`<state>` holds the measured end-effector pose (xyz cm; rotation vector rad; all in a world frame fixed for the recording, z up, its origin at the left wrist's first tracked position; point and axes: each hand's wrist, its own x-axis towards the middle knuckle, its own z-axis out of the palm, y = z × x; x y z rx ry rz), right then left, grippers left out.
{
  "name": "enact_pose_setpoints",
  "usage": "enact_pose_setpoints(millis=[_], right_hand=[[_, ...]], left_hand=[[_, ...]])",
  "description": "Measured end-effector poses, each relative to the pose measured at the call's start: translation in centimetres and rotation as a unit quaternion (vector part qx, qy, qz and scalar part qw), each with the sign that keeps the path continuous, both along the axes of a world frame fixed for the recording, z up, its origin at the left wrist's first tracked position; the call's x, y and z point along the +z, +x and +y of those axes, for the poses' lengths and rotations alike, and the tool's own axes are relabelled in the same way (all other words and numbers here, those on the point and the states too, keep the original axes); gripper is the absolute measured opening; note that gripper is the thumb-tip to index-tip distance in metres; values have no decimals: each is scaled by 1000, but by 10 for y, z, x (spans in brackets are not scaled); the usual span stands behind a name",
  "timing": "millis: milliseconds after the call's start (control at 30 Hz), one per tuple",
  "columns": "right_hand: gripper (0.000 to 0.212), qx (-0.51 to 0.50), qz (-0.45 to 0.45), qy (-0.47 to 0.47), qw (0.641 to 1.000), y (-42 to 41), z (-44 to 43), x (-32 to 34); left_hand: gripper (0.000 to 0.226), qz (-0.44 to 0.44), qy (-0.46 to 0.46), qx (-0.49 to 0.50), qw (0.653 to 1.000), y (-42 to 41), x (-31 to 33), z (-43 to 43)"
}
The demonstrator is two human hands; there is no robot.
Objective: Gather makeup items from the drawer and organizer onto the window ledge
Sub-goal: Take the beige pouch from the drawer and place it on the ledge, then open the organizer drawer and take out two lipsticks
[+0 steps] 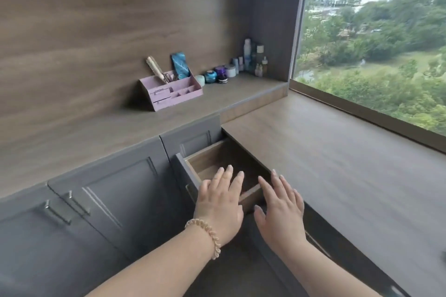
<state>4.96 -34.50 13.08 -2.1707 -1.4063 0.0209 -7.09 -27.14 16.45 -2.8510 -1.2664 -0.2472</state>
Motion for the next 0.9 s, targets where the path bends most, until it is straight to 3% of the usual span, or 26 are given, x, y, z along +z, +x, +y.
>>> enact_pose_setpoints(millis=[300,467,900], right_hand=[[78,70,-89,-49,992,-80,120,16],[71,76,-105,-51,990,-80,181,17],[65,231,-127,-6,965,-39,424,12]], left_hand=[[66,-51,-29,79,995,-100,19,111],[65,-62,-43,110,991,-106,15,160],[67,-57,-15,229,972,-74,12,366]])
